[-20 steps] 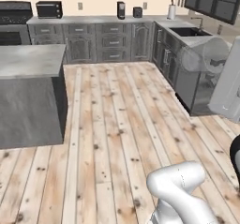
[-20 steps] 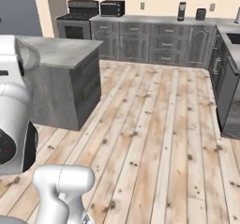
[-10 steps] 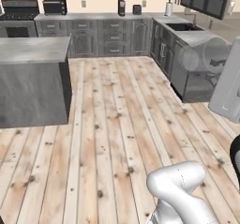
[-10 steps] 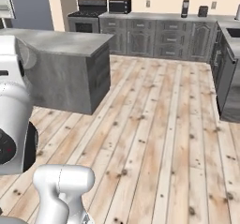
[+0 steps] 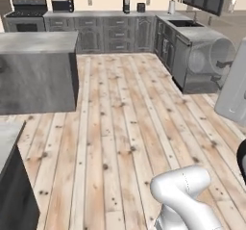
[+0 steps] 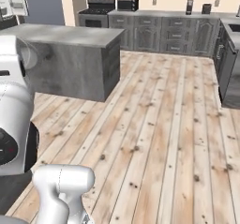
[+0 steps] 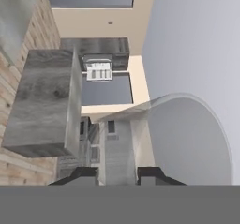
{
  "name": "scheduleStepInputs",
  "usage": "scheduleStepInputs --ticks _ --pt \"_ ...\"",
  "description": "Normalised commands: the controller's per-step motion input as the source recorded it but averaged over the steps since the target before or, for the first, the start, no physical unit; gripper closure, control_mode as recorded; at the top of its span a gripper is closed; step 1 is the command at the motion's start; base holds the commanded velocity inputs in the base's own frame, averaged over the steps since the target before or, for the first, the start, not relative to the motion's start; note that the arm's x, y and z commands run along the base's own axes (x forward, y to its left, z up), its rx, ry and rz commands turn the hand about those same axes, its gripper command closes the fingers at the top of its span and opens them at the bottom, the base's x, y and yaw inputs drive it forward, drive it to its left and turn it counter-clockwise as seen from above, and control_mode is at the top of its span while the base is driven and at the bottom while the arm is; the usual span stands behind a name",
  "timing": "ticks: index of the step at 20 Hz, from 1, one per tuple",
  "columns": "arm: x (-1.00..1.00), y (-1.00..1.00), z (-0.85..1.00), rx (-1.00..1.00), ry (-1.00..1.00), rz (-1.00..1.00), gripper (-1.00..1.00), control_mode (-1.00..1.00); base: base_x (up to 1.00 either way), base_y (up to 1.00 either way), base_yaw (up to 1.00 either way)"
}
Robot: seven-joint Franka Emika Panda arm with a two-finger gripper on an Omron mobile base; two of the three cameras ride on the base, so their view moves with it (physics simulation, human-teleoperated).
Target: There is a bowl on the dining counter. Grab a lemon wedge from the fridge and place it in the bowl. Then get the liquor bottle and glass cup from the cabinet and place them next to the bowl.
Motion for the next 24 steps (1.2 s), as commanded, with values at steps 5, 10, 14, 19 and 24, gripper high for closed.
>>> scheduleStepInputs --ticks 5,10,14,19,24 --pt "0.0 0.0 0.0 0.0 0.0 0.0 1.0 1.0 -1.0 0.62 0.05" --pt "0.0 0.0 0.0 0.0 0.0 0.0 1.0 1.0 -1.0 0.7 0.07" --pt "0.0 0.0 0.0 0.0 0.0 0.0 1.0 1.0 -1.0 0.87 0.08" --pt "0.0 0.0 0.0 0.0 0.0 0.0 1.0 1.0 -1.0 0.87 0.07" --pt "0.0 0.0 0.0 0.0 0.0 0.0 1.0 1.0 -1.0 0.89 0.07"
